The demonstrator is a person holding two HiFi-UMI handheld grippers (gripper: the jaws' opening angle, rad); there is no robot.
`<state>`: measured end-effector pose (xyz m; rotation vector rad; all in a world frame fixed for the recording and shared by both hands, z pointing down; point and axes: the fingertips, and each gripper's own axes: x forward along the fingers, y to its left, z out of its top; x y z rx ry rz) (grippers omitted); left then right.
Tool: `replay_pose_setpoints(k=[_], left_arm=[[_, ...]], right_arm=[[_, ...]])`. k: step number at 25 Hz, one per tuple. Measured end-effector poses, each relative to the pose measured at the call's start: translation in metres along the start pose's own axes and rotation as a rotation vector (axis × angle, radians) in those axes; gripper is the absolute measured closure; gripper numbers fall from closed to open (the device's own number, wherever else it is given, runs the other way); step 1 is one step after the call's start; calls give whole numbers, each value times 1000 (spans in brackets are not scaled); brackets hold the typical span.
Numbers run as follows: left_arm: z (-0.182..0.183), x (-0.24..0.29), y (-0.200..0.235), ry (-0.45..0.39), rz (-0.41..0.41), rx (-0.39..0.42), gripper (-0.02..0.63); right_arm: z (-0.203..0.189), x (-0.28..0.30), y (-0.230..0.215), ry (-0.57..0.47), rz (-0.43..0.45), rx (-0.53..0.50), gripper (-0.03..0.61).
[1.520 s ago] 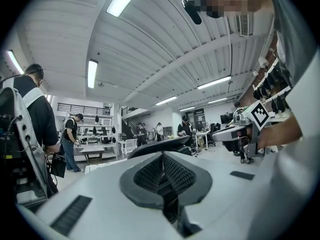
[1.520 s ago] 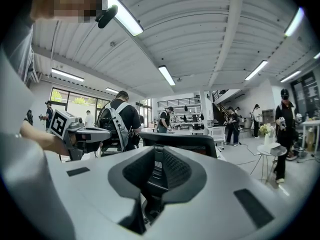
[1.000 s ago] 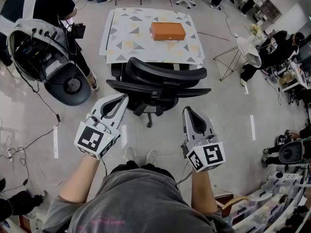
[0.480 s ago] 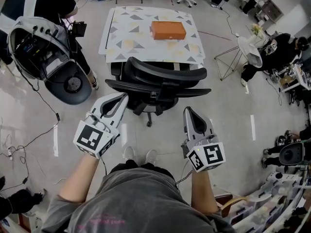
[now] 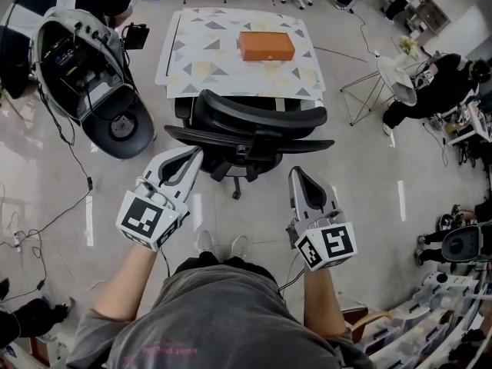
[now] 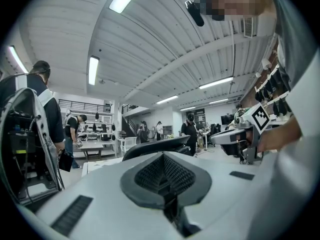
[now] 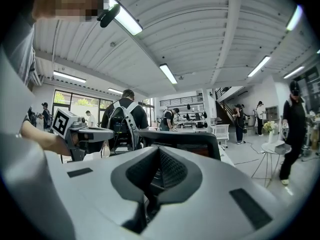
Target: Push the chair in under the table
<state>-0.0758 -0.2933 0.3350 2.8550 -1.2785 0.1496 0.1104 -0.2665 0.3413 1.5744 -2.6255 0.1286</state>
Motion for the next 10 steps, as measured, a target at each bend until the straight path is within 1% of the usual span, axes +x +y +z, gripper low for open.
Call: replay_pose_setpoints(k=[10], left_arm=[[2, 4, 0, 2, 10, -2, 612]], right_arm=[[2, 2, -4, -2, 7, -1, 574]])
